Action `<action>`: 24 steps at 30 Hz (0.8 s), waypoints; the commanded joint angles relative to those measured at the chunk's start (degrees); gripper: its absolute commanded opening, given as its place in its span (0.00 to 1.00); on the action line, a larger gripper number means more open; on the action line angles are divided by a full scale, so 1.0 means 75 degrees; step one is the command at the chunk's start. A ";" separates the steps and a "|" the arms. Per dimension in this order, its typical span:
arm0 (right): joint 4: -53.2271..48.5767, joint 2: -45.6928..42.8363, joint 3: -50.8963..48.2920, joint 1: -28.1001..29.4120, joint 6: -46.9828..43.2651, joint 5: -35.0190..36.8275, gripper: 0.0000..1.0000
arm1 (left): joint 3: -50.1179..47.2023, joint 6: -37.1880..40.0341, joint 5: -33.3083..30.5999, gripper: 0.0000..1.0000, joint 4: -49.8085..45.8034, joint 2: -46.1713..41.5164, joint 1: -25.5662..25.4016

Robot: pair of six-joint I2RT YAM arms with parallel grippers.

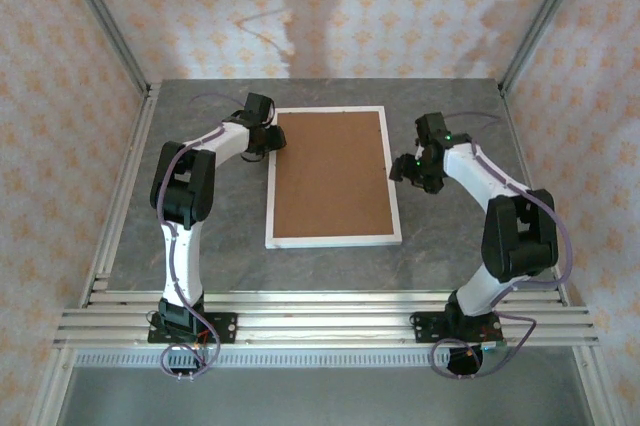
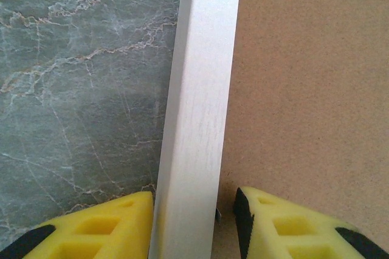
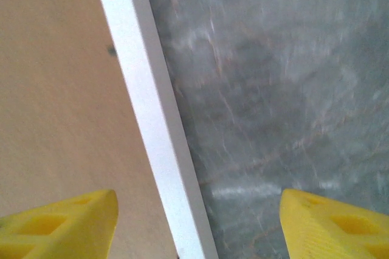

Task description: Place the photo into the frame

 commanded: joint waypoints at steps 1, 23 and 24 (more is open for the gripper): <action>-0.0480 -0.0443 -0.0497 0.0087 0.0017 -0.0220 0.71 | -0.0214 0.0041 0.0189 0.42 -0.0804 -0.0137 -0.0019; -0.0493 -0.0320 -0.1335 0.0759 0.0453 0.0660 0.71 | -0.0085 0.0021 0.0242 0.42 -0.0908 -0.0056 -0.0152; -0.0478 -0.0289 -0.1364 0.0787 0.0453 0.0741 0.71 | -0.0085 0.0033 0.0226 0.41 -0.0907 -0.0045 -0.0149</action>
